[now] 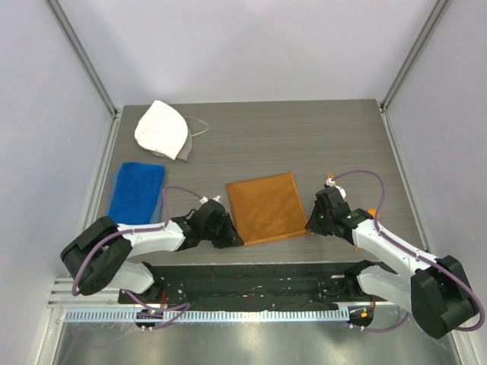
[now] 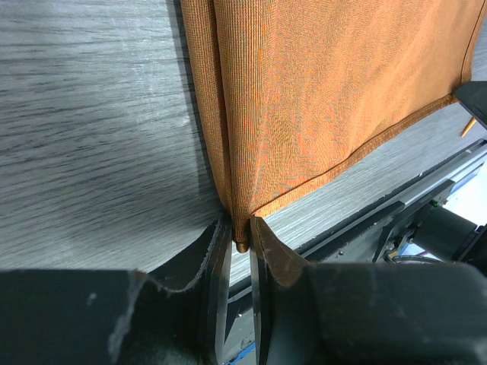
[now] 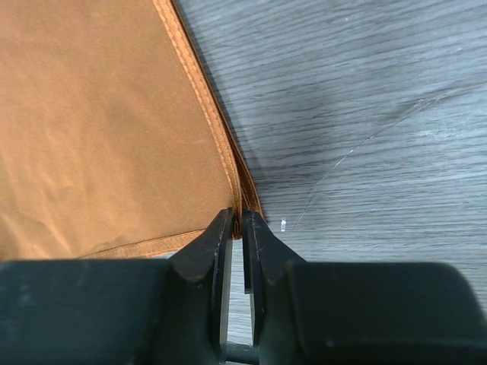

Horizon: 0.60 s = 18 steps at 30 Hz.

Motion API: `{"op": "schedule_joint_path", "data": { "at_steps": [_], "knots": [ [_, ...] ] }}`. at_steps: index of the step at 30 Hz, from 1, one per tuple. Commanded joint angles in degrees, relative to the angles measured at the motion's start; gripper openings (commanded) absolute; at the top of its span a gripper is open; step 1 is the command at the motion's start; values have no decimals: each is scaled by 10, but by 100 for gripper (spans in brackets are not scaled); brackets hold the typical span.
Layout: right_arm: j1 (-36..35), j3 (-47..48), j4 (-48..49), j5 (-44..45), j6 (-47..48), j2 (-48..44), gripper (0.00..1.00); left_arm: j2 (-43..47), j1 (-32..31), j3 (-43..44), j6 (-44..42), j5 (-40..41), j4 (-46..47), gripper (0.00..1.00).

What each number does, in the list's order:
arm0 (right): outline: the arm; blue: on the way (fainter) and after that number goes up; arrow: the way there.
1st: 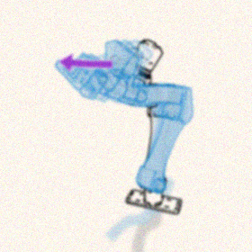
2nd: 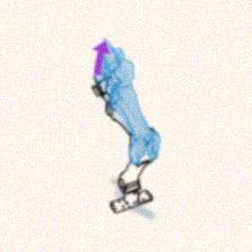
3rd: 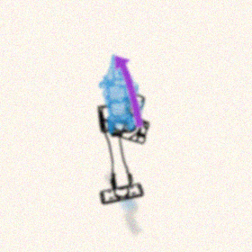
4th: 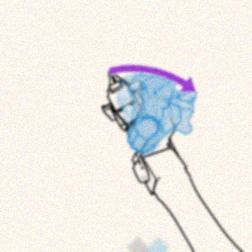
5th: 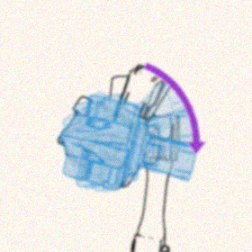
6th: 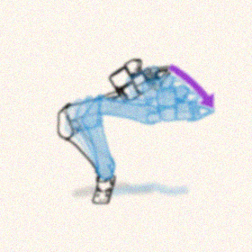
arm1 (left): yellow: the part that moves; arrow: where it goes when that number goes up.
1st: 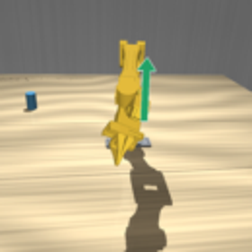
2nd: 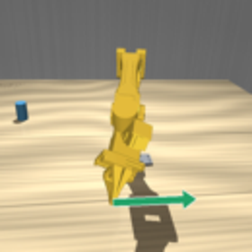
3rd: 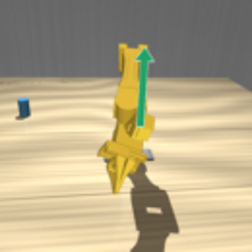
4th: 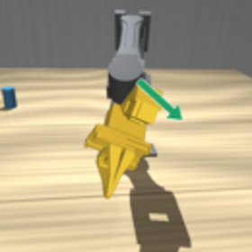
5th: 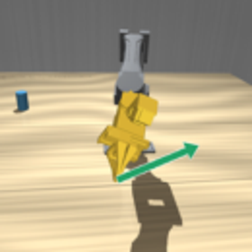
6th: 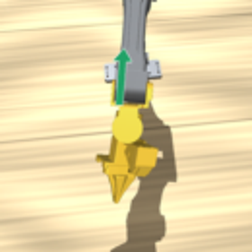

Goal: Fold the napkin into a case and place the utensils inside
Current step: Pick up the top corner of the square-folded napkin from the center of the board.

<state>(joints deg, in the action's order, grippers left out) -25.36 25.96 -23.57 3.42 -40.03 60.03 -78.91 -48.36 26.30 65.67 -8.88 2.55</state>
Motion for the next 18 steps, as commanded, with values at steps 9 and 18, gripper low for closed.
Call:
{"op": "schedule_joint_path", "data": {
  "at_steps": [9,18],
  "knots": [
    [2,12,11,-9,17,-9,27,-31,-4,-42,-15,27,-88,22],
    [3,16,11,-12,18,-19,29,-35,-4,-42,-14,24,-83,22]
  ]
}}
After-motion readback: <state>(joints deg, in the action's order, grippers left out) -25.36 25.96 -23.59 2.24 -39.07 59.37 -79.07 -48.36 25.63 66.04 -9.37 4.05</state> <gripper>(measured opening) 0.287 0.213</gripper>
